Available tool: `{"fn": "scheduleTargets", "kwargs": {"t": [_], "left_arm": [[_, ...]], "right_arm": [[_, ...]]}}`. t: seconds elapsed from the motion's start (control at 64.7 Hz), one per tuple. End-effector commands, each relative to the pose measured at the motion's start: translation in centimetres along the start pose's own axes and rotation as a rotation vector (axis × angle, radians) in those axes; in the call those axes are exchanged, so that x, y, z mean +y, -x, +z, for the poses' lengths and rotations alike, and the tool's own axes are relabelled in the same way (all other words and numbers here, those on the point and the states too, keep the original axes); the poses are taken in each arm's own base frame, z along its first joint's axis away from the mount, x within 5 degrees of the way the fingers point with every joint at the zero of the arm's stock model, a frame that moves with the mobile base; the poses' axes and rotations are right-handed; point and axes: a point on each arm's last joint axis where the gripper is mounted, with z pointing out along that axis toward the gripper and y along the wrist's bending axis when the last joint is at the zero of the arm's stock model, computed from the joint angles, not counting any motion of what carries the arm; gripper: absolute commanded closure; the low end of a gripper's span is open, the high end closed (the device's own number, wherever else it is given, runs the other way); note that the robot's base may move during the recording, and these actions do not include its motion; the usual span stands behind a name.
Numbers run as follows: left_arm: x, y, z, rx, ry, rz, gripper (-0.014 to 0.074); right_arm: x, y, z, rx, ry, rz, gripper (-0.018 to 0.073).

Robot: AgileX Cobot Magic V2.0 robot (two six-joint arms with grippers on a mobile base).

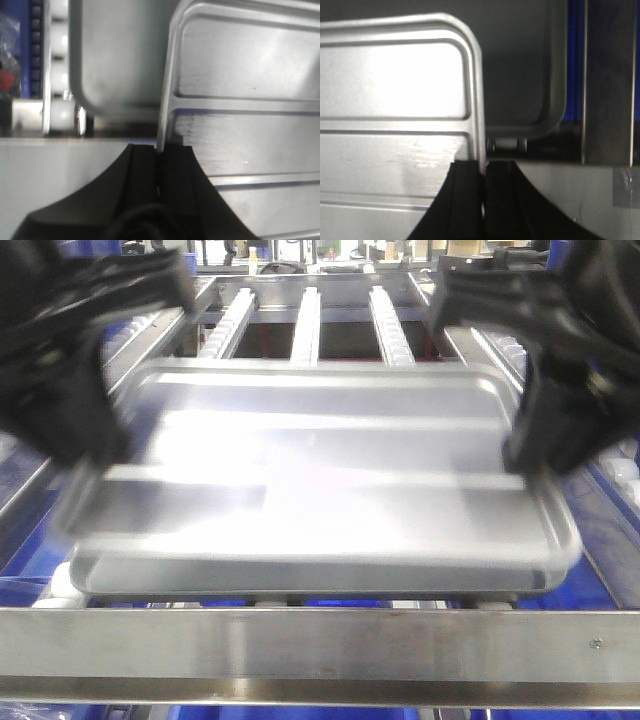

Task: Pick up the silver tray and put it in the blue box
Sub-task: 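Lift the tray with both grippers and pull it off the rollers toward the robot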

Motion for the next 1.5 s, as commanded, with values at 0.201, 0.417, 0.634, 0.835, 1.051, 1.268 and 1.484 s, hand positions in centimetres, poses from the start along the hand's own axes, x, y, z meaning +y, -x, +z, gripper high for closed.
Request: {"fn": "scheduleTargets", "kwargs": {"t": [0.201, 0.417, 0.634, 0.835, 1.051, 1.268, 1.484], "left_arm": [[0.5, -0.8, -1.7, -0.042, 0.027, 0.013, 0.07], [0.6, -0.9, -1.7, -0.041, 0.028, 0.012, 0.07], [0.6, -0.9, -1.7, -0.041, 0.028, 0.012, 0.07], [0.6, -0.9, -1.7, -0.041, 0.028, 0.012, 0.07], [0.6, -0.9, -1.7, -0.041, 0.028, 0.012, 0.07], [0.6, -0.9, -1.7, -0.041, 0.028, 0.012, 0.07], [0.6, -0.9, -1.7, -0.041, 0.028, 0.012, 0.07]], "right_arm": [[1.2, -1.4, -2.0, -0.052, 0.008, -0.034, 0.0501], [1.2, -1.3, -2.1, -0.072, 0.002, -0.043, 0.0501], [1.2, -1.3, -2.1, -0.076, 0.0, -0.047, 0.0501], [1.2, -1.3, -2.1, -0.077, 0.0, -0.048, 0.0501], [1.2, -1.3, -2.1, -0.077, 0.0, -0.048, 0.0501], [1.2, -1.3, -2.1, -0.077, 0.0, -0.048, 0.0501], [1.2, -1.3, -2.1, -0.077, 0.0, -0.048, 0.0501]]}}
